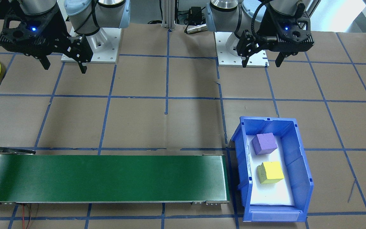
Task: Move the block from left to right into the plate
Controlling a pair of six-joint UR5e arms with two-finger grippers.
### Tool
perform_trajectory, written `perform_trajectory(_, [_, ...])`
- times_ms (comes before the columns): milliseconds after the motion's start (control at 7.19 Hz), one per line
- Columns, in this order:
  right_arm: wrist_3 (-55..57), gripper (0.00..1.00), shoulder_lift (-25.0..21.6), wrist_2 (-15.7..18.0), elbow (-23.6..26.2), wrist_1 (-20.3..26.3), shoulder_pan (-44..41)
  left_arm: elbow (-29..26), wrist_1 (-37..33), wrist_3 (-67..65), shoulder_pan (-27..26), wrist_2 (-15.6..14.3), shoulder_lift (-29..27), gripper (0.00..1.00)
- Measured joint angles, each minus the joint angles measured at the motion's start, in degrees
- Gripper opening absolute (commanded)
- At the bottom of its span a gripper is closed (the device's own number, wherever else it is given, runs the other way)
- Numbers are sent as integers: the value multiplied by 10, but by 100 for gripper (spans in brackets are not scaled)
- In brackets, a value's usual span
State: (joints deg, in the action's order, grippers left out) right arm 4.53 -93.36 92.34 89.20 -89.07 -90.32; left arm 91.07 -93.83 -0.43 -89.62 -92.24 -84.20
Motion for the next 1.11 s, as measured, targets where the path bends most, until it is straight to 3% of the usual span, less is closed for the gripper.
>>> perform_trajectory(695, [-2, 100, 0, 0, 0, 0, 2, 14, -1, 4, 8, -4, -7, 100])
perform_trajectory(1112, [-2, 100, -1, -1, 0, 0, 3, 16, 45, 10, 49, 1, -74, 100])
